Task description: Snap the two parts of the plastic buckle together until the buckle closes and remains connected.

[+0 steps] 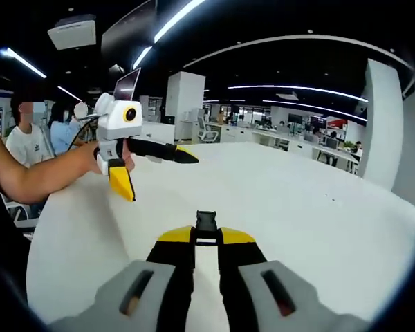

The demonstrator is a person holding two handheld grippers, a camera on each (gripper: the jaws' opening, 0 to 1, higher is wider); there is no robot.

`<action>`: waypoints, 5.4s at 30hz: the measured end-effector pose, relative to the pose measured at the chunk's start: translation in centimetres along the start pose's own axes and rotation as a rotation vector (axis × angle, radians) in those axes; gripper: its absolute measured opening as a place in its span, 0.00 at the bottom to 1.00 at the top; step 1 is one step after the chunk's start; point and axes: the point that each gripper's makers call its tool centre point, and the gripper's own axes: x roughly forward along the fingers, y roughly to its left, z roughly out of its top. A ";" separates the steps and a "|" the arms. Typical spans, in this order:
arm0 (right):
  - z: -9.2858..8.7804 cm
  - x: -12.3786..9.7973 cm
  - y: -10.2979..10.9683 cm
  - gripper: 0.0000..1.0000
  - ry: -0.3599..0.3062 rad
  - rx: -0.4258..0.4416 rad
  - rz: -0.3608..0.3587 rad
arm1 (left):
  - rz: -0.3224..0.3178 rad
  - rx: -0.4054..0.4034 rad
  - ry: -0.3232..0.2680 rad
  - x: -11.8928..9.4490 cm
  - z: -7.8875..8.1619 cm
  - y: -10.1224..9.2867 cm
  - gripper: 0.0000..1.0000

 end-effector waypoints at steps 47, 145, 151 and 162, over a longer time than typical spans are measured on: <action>-1.5 5.7 -4.7 0.10 0.090 0.048 -0.169 | 0.006 0.004 0.034 0.4 -1.2 -1.0 1.00; -1.0 14.2 -14.3 0.11 0.133 0.091 -0.281 | 0.035 -0.012 0.005 0.1 -0.9 -0.9 1.00; -0.5 14.9 -14.4 0.11 0.128 0.088 -0.284 | 0.035 -0.008 0.009 0.1 -1.0 -0.9 1.00; -0.1 16.2 -16.1 0.11 0.124 0.095 -0.291 | 0.036 -0.014 0.009 0.0 -1.0 -0.8 1.00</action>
